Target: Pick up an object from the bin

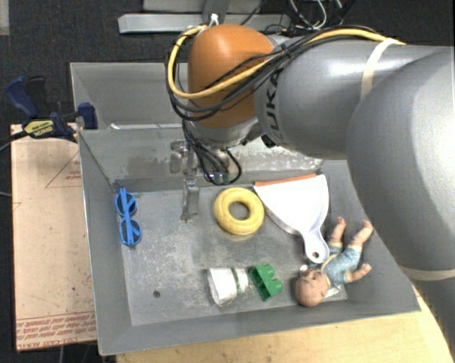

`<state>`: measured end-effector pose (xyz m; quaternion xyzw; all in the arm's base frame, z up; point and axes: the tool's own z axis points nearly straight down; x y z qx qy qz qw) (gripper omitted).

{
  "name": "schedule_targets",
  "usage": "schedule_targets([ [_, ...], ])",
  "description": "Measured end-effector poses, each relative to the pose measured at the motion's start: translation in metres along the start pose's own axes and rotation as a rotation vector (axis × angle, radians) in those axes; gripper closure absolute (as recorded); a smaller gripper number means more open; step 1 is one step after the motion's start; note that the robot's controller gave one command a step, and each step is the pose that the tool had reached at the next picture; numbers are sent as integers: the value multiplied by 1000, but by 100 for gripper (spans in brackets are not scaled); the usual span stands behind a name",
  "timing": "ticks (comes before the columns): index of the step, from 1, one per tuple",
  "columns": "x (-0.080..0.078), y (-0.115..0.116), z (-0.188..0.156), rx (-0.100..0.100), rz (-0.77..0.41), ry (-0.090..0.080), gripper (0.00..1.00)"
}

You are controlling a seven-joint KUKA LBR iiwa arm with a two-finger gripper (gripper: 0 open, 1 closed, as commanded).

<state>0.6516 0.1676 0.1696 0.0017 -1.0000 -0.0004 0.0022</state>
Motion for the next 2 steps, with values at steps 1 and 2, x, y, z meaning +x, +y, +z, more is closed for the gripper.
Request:
schedule_targets([
  [1, -1, -1, -5, -1, 2, -6, 0],
  [2, 40, -20, 43, -3, 11, -10, 0],
])
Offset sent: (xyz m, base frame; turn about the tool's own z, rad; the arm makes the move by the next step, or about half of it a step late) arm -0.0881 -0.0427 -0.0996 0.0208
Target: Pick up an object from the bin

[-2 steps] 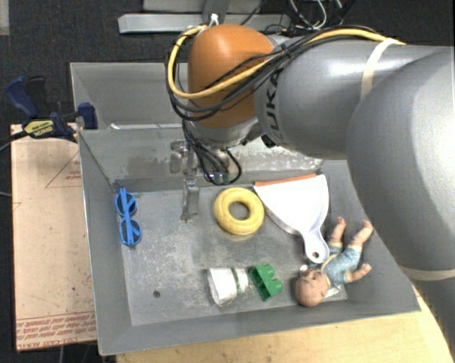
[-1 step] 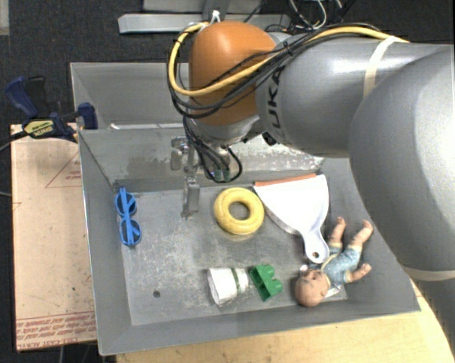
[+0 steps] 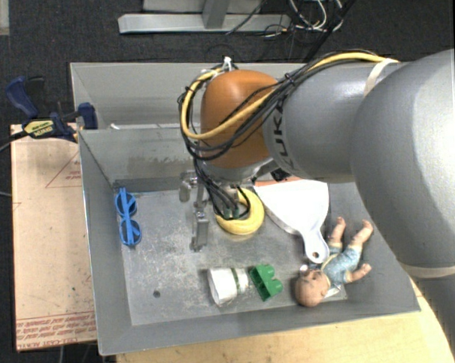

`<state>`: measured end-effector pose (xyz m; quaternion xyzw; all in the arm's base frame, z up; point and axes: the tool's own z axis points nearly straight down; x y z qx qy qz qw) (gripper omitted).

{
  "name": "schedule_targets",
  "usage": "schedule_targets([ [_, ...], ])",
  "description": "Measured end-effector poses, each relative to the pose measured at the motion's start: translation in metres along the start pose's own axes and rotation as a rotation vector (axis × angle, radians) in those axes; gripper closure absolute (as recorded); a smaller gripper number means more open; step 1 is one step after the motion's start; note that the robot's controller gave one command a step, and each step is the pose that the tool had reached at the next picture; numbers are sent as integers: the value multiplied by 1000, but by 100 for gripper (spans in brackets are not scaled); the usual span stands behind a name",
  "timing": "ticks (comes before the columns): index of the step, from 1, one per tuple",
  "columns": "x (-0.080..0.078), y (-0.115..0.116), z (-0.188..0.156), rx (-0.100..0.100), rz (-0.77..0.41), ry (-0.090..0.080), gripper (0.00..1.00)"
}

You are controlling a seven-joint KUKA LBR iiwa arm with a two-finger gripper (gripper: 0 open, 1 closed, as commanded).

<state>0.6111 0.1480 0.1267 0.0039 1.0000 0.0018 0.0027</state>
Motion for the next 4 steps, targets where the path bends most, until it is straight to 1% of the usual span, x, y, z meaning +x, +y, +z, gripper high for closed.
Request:
schedule_targets([
  [1, 6, -37, 11, 3, -20, 21, 0],
  [2, 16, -50, -9, 0, -50, -12, 0],
  [3, 27, -87, 22, -2, -38, 9, 0],
  [4, 30, -126, 34, 3, -12, -1, 0],
])
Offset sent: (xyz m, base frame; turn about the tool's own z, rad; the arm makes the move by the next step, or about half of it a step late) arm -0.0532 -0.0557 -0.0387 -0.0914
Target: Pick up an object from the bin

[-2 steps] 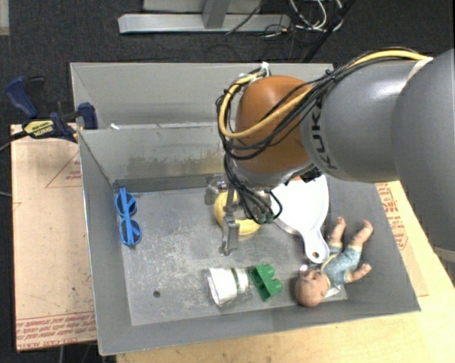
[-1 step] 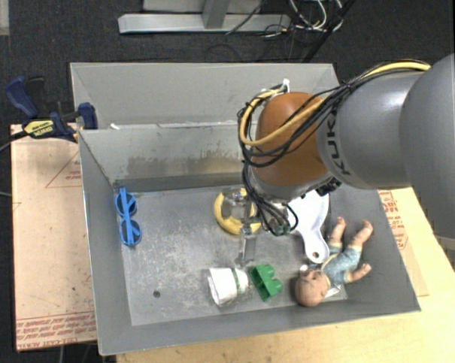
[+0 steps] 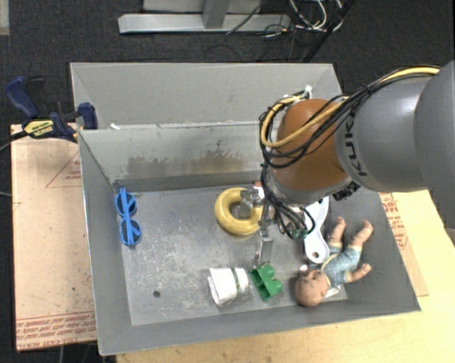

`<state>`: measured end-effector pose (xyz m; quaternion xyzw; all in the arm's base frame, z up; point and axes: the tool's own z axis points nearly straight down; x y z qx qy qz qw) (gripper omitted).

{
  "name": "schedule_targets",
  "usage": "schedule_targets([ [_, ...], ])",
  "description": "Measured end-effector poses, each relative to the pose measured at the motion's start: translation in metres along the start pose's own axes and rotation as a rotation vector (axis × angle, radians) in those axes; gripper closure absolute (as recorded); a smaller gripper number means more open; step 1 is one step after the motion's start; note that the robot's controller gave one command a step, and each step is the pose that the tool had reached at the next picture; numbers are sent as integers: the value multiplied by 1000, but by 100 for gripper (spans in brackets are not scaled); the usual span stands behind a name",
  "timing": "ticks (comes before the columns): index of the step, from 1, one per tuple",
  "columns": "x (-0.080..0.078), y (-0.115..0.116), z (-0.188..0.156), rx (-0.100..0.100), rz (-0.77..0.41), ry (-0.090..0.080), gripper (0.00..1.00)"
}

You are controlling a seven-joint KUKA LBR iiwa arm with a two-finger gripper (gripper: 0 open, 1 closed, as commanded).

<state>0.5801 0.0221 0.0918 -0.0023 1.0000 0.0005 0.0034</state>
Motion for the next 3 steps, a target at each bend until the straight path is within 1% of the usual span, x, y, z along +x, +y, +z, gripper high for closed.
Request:
schedule_targets([
  [1, 4, -4, 21, -6, -71, 6, 100],
  [2, 5, -4, 21, -6, -71, 8, 100],
  [3, 5, -2, -66, -8, -102, 3, 100],
])
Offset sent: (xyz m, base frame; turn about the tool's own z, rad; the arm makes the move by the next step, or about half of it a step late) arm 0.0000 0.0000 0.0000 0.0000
